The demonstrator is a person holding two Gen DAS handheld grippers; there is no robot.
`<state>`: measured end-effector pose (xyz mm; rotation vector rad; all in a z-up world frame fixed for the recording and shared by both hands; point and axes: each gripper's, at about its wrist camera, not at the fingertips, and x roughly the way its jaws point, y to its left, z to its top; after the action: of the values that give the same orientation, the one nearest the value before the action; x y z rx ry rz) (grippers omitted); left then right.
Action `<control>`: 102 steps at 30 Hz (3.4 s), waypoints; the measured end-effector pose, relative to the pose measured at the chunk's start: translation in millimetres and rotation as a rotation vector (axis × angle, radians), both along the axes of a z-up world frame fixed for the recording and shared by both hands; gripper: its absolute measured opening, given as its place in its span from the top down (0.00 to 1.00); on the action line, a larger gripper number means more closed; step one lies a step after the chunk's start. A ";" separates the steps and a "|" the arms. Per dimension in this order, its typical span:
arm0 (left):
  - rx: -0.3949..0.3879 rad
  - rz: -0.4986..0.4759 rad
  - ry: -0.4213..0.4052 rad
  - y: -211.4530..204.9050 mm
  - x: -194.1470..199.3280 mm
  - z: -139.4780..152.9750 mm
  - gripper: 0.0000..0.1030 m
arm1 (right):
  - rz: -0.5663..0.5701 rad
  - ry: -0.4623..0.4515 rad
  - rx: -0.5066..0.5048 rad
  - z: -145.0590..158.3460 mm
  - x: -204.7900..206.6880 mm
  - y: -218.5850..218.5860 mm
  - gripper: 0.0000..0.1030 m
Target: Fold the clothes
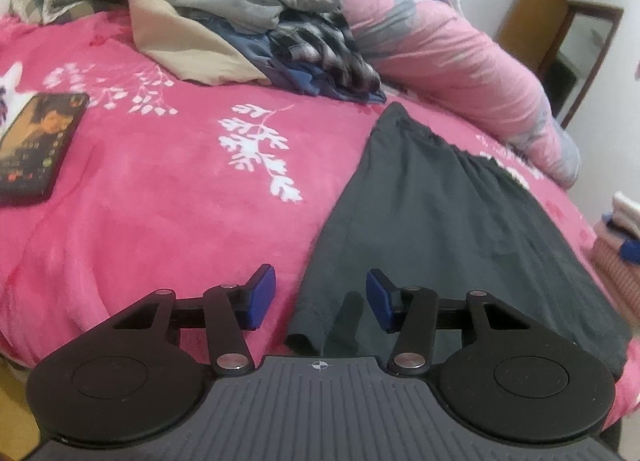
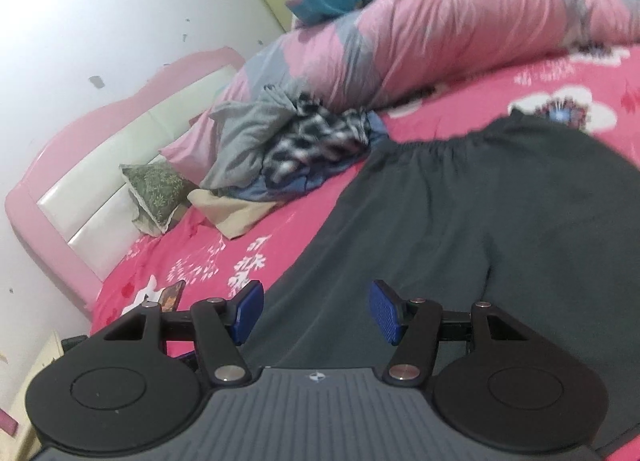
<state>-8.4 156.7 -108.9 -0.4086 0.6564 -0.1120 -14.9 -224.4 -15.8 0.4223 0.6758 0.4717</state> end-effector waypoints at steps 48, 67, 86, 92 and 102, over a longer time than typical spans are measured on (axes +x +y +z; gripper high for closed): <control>-0.382 -0.235 -0.365 -23.6 -15.6 16.2 1.00 | 0.027 0.215 -0.533 -95.2 333.7 181.8 0.73; -0.434 -0.459 -0.387 -109.3 26.5 65.5 1.00 | -0.102 0.125 -0.259 -26.1 347.8 31.4 0.97; -0.399 -0.744 -0.222 -286.7 134.1 49.5 1.00 | -0.349 0.218 -0.057 -97.7 366.7 -215.8 0.91; -0.380 -0.726 -0.215 -275.3 141.5 64.8 1.00 | -0.393 0.224 0.205 -103.2 309.5 -266.5 0.51; -0.345 -0.748 -0.135 -281.9 147.8 107.5 1.00 | -0.468 0.019 0.558 -62.5 60.0 -331.9 0.41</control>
<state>139.3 -125.2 -1.4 -0.4636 0.6297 -0.9653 45.1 -556.3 -78.2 1.0850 0.4331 0.2010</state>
